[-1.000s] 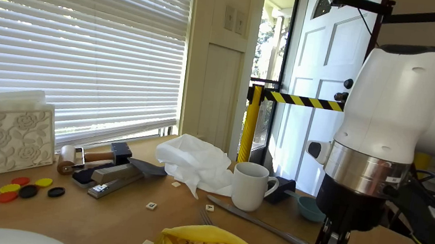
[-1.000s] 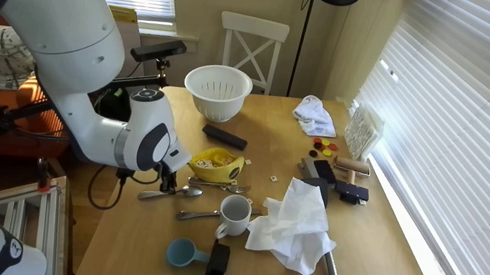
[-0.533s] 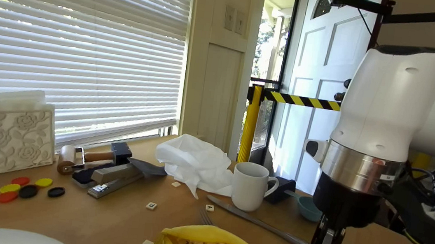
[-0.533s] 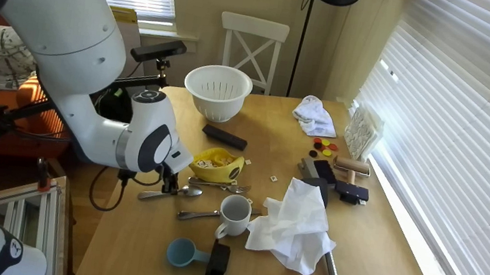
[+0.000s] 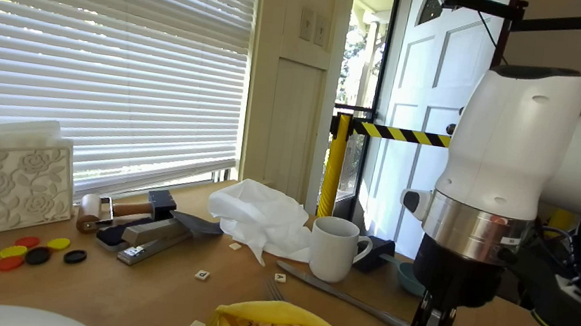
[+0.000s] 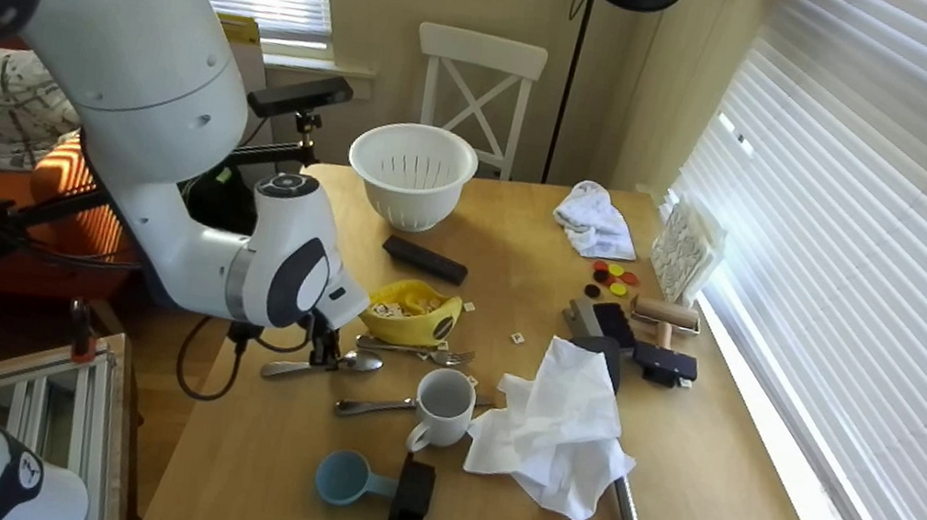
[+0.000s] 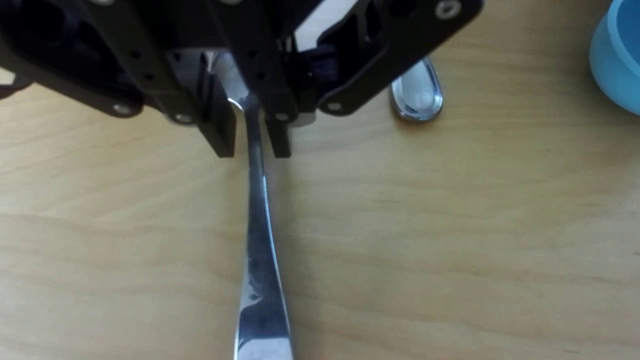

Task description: Pick up the spoon and put it in the cup

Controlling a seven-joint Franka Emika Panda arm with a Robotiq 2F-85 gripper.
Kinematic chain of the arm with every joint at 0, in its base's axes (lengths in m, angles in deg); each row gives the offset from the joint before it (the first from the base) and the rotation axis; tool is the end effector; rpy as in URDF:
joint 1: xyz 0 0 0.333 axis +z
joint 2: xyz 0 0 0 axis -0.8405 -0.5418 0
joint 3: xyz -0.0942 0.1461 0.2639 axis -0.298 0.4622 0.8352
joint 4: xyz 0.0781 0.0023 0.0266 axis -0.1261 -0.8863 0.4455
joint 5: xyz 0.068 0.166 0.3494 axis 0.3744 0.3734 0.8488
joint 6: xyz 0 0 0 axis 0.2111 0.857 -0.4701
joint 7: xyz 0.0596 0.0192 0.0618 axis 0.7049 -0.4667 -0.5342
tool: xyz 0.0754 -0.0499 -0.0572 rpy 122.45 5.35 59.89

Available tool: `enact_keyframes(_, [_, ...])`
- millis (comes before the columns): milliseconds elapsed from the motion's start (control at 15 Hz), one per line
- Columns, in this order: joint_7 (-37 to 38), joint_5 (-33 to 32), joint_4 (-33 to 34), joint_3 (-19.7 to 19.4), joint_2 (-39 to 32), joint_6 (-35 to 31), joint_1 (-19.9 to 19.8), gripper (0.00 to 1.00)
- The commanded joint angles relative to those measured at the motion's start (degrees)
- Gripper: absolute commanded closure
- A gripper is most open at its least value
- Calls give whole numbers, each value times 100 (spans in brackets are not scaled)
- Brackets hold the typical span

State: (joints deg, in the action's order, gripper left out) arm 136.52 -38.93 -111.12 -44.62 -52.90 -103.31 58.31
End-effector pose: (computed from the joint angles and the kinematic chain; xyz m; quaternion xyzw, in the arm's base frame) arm 0.3842 0.1307 0.1356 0.9836 -0.1755 0.0414 0.0074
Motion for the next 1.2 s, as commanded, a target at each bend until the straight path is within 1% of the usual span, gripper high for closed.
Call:
enact_keyframes(0, [-47, -122, 191, -74, -193, -39, 64, 75])
enact_keyframes(67, [-55, -116, 217, -73, -232, -25, 66, 77])
enact_keyframes(133, [-62, -112, 238, -69, -270, -26, 64, 76])
enact_keyframes(333, [-86, -100, 304, -58, -424, -58, 53, 77])
enact_keyframes(400, [-92, -98, 326, -57, -460, -59, 53, 81])
enact_keyframes(467, [-105, -101, 333, -57, -453, -48, 54, 97])
enact_keyframes(533, [-115, -95, 331, -51, -451, -38, 53, 96])
enact_keyframes(667, [-138, -69, 268, -38, -334, 10, 42, 100])
enact_keyframes(800, [-104, -31, 143, -22, -131, 89, 27, 98])
enact_keyframes(933, [-60, 27, -41, 10, 134, 161, -10, 98])
enact_keyframes(1133, [66, 160, -505, 80, 859, 426, -57, 98])
